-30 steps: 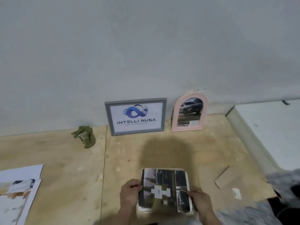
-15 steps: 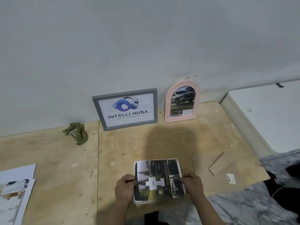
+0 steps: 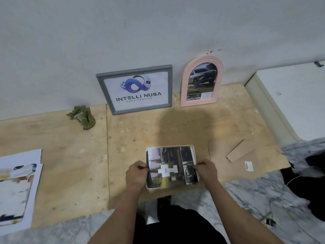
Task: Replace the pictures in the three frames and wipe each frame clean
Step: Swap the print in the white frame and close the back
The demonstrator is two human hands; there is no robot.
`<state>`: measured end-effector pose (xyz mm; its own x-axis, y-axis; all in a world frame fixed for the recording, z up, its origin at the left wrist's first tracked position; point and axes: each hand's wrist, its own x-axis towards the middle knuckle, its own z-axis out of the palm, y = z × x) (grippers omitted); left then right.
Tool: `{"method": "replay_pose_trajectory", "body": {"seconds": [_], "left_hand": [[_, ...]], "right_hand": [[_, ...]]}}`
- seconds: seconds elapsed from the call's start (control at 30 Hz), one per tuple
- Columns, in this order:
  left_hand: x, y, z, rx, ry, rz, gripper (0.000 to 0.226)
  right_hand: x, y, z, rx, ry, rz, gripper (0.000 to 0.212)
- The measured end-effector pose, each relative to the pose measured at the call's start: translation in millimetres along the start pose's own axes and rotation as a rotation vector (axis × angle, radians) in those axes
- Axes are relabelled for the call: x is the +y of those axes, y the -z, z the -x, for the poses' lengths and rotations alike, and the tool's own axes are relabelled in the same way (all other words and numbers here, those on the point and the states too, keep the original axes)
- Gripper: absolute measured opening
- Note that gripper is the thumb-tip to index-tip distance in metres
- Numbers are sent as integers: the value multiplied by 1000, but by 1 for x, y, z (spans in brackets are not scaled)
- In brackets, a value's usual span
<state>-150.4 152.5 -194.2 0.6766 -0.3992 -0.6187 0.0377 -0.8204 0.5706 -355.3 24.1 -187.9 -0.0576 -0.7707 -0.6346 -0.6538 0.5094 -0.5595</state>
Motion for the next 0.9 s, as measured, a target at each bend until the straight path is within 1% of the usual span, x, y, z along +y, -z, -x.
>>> {"method": "replay_pose_trajectory", "body": {"seconds": [0.1,0.13,0.17,0.2,0.27,0.33,0.37,0.43,0.53,0.67,0.8,0.9], "left_hand": [[9,-3,4,53,-88,-157,12],[11,-4,4,63,-125,-184,6],[11,-6,3,58,-175,-214,4],[10,-9,0,42,-242,-271,16],[10,-13,-5,-34,-406,-489,41],[12,-19,-8,-107,-544,-742,52],[12,-21,-9,-129,-572,-822,54],[13,-24,-11,-146,-581,-900,57],[14,-25,-15,-126,-609,-966,59],[12,-28,-17,-131,-607,-988,60],[17,-33,-18,-92,-615,-1027,64],[25,-39,-22,-81,-589,-1047,64]], "right_hand": [[1,-3,0,12,73,66,8],[1,-5,0,5,114,89,11],[1,-7,-1,7,168,145,19],[1,-9,-2,15,240,243,31],[1,-13,-3,4,400,497,49],[-1,-19,-2,-57,520,714,56],[-3,-21,-1,-88,546,792,59],[-1,-27,-5,-120,556,892,63],[1,-30,-11,-109,559,948,65],[4,-33,-16,-87,567,966,64],[2,-38,-23,-8,600,965,64],[1,-41,-28,38,613,960,61]]}}
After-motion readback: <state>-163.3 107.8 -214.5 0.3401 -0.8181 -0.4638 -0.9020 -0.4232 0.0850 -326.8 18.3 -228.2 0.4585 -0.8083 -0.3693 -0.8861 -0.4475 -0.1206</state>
